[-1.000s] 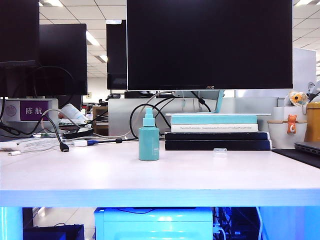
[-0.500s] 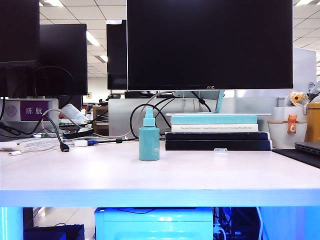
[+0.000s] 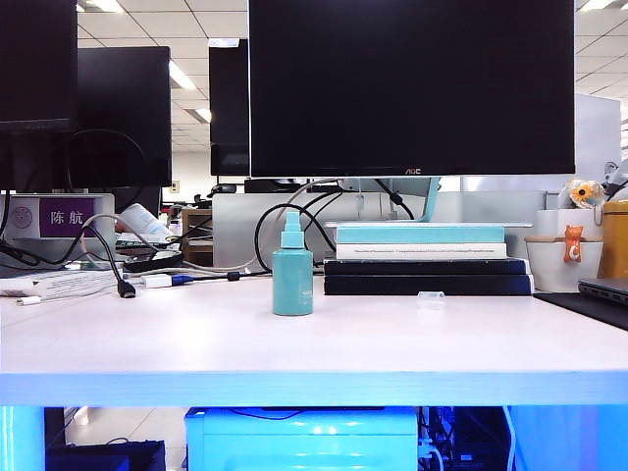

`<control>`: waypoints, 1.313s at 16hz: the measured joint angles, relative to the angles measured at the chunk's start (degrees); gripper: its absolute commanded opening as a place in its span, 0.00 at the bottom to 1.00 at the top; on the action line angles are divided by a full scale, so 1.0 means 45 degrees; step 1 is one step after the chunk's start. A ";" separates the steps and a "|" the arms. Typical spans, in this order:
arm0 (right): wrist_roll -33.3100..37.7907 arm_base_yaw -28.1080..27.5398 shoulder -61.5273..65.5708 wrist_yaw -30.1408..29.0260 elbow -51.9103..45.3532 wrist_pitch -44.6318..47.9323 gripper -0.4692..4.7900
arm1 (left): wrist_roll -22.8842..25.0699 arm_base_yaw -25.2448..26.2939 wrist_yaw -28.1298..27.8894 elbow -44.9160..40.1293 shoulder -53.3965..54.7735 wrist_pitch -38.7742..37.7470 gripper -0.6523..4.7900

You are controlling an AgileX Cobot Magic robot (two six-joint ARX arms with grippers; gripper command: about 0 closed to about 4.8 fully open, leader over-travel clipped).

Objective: Pick up the sprayer with the left hand and remove the lid with the right hand then place it on the table.

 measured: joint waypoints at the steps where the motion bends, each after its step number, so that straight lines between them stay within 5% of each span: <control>1: 0.0000 -0.0005 -0.0005 0.0005 0.0000 0.0005 0.09 | 0.0000 0.0447 0.0034 0.0000 0.0000 0.0000 0.17; 7: 0.0005 -0.0044 -0.0117 0.0005 0.0000 -0.1268 0.09 | 0.0000 0.3405 0.0811 -0.0068 -0.0058 0.0015 0.17; 21: 0.0000 0.0029 -0.0121 0.0053 0.0000 -0.1030 0.09 | 0.0000 0.3497 0.1141 -0.0495 -0.0073 -0.0034 0.17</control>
